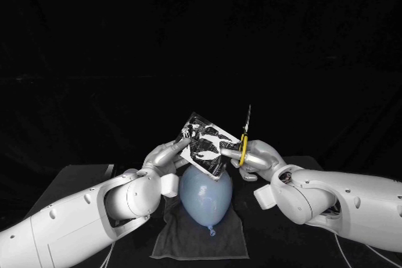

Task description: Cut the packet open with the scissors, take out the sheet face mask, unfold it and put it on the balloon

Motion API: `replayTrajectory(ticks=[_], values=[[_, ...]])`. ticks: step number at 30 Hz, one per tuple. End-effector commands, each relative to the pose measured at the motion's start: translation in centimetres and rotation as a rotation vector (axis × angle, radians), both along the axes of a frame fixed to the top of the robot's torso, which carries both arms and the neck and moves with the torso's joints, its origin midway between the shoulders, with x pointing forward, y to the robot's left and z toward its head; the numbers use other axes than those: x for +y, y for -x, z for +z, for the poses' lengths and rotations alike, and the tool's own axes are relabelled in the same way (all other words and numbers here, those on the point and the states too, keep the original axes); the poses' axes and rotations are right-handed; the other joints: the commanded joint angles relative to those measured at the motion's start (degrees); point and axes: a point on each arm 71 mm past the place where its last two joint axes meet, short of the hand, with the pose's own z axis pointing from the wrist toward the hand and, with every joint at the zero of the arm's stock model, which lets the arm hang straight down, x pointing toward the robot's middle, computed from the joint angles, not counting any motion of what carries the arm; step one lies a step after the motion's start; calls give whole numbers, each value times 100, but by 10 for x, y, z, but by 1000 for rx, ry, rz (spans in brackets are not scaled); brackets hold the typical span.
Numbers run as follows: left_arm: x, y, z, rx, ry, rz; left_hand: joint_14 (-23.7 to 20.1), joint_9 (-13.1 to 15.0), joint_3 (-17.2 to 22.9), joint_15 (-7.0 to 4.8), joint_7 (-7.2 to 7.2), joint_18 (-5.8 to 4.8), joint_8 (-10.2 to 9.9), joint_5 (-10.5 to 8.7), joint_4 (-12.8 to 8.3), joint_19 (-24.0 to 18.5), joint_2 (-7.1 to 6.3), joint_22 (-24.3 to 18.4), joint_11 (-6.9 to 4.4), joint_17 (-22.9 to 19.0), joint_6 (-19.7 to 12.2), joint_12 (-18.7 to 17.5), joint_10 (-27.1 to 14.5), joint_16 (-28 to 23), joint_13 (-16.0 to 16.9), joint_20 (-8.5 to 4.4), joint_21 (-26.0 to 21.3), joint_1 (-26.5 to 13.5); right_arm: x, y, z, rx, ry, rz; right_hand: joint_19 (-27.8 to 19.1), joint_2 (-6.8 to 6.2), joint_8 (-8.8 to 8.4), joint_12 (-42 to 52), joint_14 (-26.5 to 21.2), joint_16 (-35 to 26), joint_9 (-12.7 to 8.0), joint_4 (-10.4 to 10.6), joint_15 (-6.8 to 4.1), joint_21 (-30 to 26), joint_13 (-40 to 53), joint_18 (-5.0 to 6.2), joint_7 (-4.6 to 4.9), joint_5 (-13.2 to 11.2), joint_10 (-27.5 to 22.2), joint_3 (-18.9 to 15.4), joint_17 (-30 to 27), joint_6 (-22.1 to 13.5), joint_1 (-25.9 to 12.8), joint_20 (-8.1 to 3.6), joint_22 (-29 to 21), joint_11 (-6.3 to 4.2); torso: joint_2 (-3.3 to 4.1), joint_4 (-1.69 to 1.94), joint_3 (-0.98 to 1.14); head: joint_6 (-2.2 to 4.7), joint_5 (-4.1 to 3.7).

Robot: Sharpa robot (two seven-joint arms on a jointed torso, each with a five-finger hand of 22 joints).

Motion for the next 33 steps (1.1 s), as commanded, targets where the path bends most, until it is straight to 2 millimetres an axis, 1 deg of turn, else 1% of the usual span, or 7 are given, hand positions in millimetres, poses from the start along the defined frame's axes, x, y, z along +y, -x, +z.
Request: replayTrajectory(ticks=[1,7,12,18,26,29,33], values=[[-6,2,3,-21,6,-52,46,69,-9,-11,-20,118,42,21,-47,8,6,8,-14,8,26,-8,33,-6,6,-28,23,-1,1,-1,2,-3,-1,3,-64,463,22,5795,567,-29,17,-5,-19,-52,1871,116,3,-6,1270,35,1406,-56,447,15,1047,-49,-1,-2,-3,-2,-5],[-5,2,3,-20,4,-53,74,74,-6,-20,-28,117,49,21,-66,24,24,13,-22,13,48,-5,62,0,7,-35,36,-16,2,-1,2,7,-22,12,-235,565,-166,5795,503,-156,55,-152,77,-347,1871,169,196,1,1270,322,1246,-486,489,79,965,119,-3,-2,-2,12,-13],[-5,3,3,-21,4,-55,86,77,-3,-24,-32,118,51,21,-76,31,31,16,-27,15,58,-5,75,2,7,-39,42,-22,4,-1,2,11,-32,18,-77,367,-386,5795,557,-45,-48,-563,197,-45,1871,110,336,6,1270,642,1387,-693,510,175,1074,248,-2,0,-4,19,-16],[-5,3,3,-21,5,-56,102,81,1,-30,-40,118,56,20,-88,41,39,19,-33,18,71,-4,92,5,8,-45,50,-31,7,0,2,21,-42,28,55,217,-654,5795,595,43,-294,-705,184,209,1871,60,263,-7,1270,733,1502,-1190,444,191,1155,198,1,-1,-4,31,-8],[-5,3,3,-22,6,-58,114,84,3,-34,-46,118,59,20,-95,48,45,21,-38,20,80,-4,105,8,8,-49,56,-39,7,1,1,30,-43,19,141,128,-572,5795,597,47,-471,-779,141,385,1871,24,212,-8,1270,804,1507,-1292,386,157,1206,144,-2,-3,-1,21,-6],[-5,3,3,-22,6,-59,118,85,4,-36,-48,118,60,20,-98,51,47,21,-40,21,83,-4,109,8,8,-50,58,-41,6,0,1,31,-41,2,148,134,-304,5795,597,47,-413,-785,175,406,1871,18,272,-7,1270,771,1507,-747,371,170,1211,196,-3,-2,-2,22,-9],[-5,2,3,-22,6,-59,123,86,5,-38,-50,118,61,20,-102,54,49,22,-42,22,87,-3,115,9,8,-52,60,-44,3,-1,1,29,-42,-24,146,160,-27,5795,597,47,-330,-826,154,412,1871,21,191,-8,1270,754,1507,-229,397,172,1210,133,-2,-5,-2,23,-14]])
